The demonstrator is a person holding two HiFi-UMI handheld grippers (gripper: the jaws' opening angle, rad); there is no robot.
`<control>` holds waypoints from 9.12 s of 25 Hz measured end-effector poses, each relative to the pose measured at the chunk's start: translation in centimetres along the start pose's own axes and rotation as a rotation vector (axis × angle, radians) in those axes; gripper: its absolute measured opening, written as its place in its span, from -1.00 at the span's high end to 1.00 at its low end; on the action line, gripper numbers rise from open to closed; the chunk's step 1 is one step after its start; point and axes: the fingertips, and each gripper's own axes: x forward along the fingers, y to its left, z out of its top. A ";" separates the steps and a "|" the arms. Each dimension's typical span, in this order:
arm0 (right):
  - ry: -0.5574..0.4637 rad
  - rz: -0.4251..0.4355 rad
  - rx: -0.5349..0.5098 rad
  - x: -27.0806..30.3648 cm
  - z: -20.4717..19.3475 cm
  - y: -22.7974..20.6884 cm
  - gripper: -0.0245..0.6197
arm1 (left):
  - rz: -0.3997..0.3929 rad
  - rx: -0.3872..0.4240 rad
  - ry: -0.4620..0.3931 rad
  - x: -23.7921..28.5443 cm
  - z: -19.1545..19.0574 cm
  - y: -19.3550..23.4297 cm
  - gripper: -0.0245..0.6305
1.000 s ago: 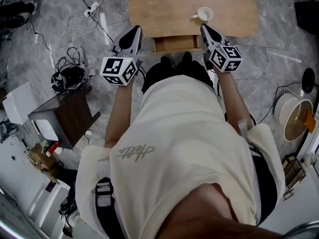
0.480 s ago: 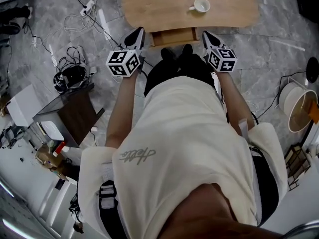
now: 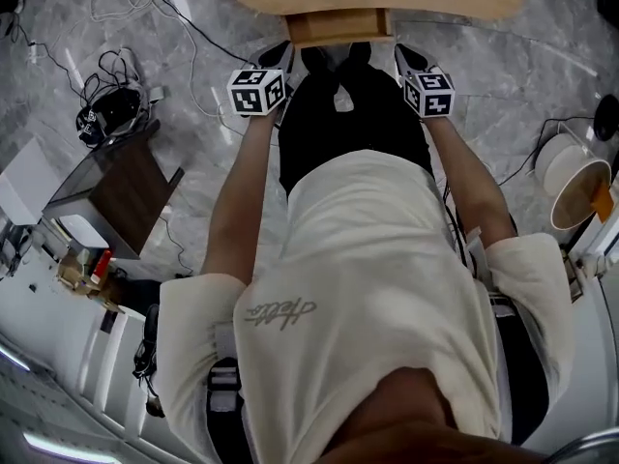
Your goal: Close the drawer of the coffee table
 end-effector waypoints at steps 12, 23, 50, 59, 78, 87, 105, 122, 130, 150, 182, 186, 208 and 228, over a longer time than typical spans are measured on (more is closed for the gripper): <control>0.490 0.129 -0.010 15.5 -13.8 -2.2 0.94 | 0.010 -0.285 0.374 10.7 -19.4 10.3 0.91; 0.627 0.088 0.057 21.1 -22.8 -5.6 0.94 | -0.028 -0.308 0.517 18.5 -28.6 12.2 0.91; 0.528 0.059 0.340 31.2 -25.2 -7.2 0.94 | -0.005 -0.354 0.555 27.4 -30.6 19.1 0.91; 0.508 0.074 0.342 31.7 -24.7 -6.9 0.94 | -0.022 -0.398 0.440 27.9 -29.5 19.8 0.91; 0.490 0.147 0.348 33.4 -18.3 -7.9 0.94 | 0.013 -0.389 0.412 29.5 -22.8 21.5 0.91; 0.480 0.138 0.344 34.2 -17.1 -8.5 0.94 | -0.025 -0.365 0.405 30.0 -21.5 21.7 0.91; 0.453 0.063 0.273 35.4 -13.2 -10.5 0.94 | 0.030 -0.324 0.396 32.6 -17.1 22.3 0.91; 0.569 0.003 0.173 31.3 -13.5 -9.4 0.94 | -0.199 -0.023 0.545 29.8 -19.1 14.1 0.91; 0.516 -0.017 0.235 24.7 -13.5 -6.6 0.94 | -0.142 -0.057 0.463 25.8 -14.9 14.5 0.91; 0.420 -0.027 0.137 1.9 -4.0 -0.8 0.94 | -0.081 -0.035 0.395 2.9 -7.9 1.5 0.91; -0.246 0.087 -0.137 -17.7 17.3 3.6 0.94 | -0.052 0.265 -0.212 -11.7 17.7 -12.6 0.91; -0.399 0.176 -0.239 -20.9 25.7 10.2 0.94 | -0.069 0.346 -0.314 -17.5 22.2 -14.7 0.91; -0.870 0.208 -0.463 -36.2 42.1 25.5 0.94 | 0.003 0.553 -0.794 -38.6 36.2 -17.4 0.91; -0.914 0.207 -0.484 -39.3 39.7 26.2 0.94 | -0.012 0.610 -0.840 -39.1 34.6 -19.9 0.91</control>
